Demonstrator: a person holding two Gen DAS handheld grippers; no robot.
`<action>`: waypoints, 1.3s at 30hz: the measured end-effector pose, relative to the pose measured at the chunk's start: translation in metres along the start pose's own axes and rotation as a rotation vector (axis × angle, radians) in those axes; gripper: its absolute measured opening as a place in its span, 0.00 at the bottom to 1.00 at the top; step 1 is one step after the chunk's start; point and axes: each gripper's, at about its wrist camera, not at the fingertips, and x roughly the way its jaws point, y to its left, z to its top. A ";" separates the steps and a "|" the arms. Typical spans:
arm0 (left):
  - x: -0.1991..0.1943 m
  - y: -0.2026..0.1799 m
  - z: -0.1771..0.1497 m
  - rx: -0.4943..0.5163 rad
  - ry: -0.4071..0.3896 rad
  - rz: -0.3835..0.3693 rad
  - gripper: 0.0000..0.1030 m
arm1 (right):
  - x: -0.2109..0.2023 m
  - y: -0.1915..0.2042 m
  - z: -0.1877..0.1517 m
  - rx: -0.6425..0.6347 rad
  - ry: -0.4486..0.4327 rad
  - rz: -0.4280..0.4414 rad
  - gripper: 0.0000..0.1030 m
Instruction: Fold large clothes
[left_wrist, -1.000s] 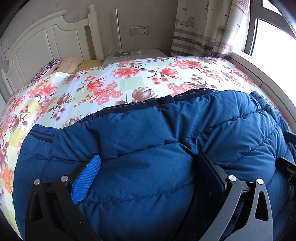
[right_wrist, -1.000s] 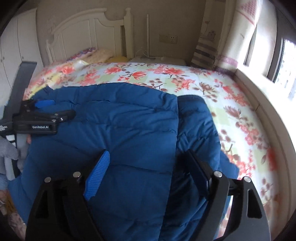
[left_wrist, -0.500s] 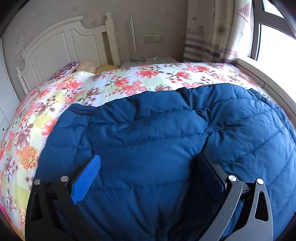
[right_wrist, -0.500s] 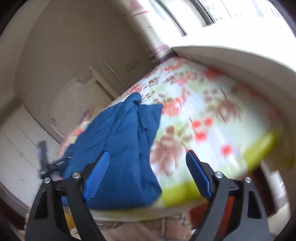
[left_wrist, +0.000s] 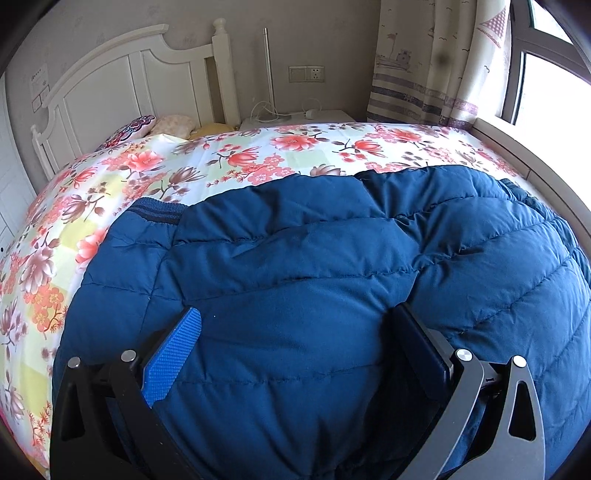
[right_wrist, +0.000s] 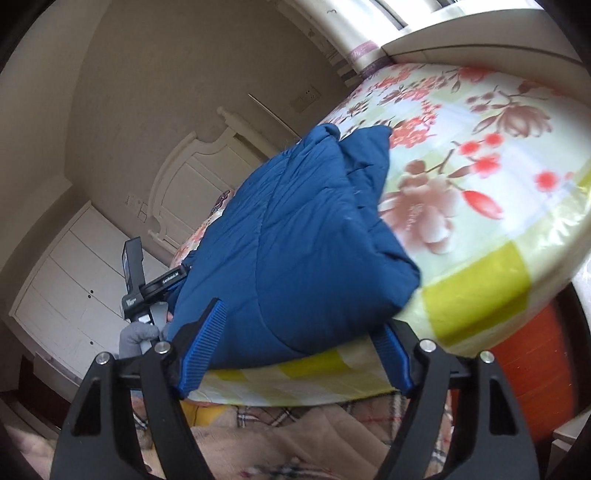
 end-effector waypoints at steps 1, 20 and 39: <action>0.000 -0.001 0.000 0.001 -0.001 0.001 0.96 | 0.008 0.004 0.004 0.019 0.010 -0.006 0.80; -0.054 -0.058 -0.059 0.219 -0.022 -0.055 0.96 | 0.008 0.106 0.013 -0.134 -0.192 -0.161 0.39; -0.259 0.237 -0.132 -0.426 -0.399 0.065 0.95 | 0.234 0.425 -0.276 -1.862 0.014 -0.422 0.48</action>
